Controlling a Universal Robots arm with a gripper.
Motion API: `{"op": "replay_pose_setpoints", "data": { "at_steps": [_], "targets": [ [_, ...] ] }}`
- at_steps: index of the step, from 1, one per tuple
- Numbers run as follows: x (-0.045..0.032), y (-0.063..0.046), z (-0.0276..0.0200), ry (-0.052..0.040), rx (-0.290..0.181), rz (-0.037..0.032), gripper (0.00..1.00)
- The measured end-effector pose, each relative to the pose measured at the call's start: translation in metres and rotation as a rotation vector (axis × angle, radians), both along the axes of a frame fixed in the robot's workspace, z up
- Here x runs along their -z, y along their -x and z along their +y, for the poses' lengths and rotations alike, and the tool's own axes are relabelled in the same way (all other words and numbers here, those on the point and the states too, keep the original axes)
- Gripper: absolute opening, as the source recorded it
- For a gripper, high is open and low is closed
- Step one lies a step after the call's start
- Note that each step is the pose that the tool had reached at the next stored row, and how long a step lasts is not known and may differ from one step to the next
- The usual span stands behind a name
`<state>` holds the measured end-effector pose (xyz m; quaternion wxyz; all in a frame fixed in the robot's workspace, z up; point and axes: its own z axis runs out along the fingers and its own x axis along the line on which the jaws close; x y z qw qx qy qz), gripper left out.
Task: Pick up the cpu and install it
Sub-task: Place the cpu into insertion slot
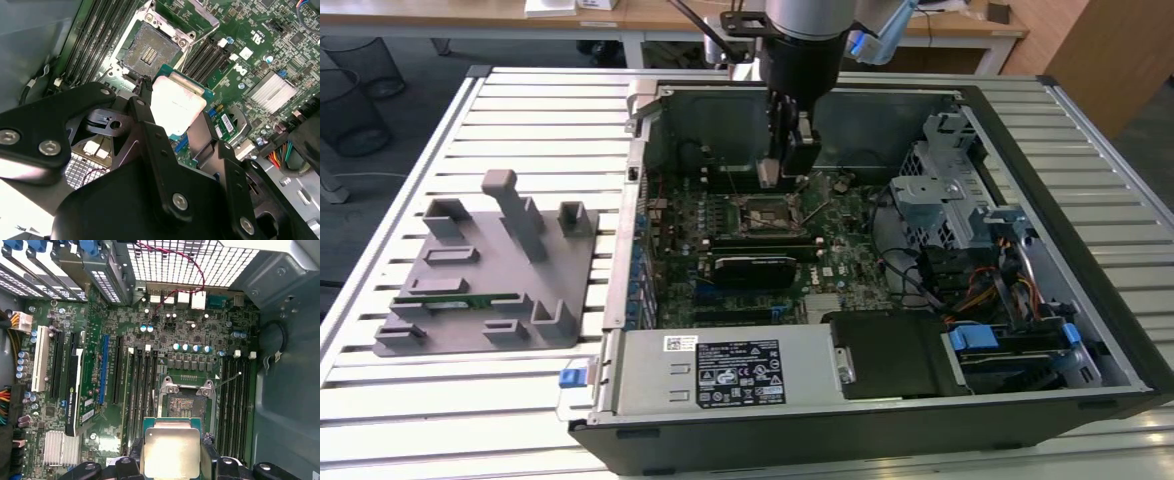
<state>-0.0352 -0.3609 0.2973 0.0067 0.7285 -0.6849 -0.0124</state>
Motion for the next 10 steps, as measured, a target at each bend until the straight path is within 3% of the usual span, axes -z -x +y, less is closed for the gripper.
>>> {"op": "replay_pose_setpoints", "data": {
  "at_steps": [10],
  "targets": [
    [0.0049, 0.0000, 0.0000, 0.0000, 0.000, 0.0000, 0.53]
  ]
}}
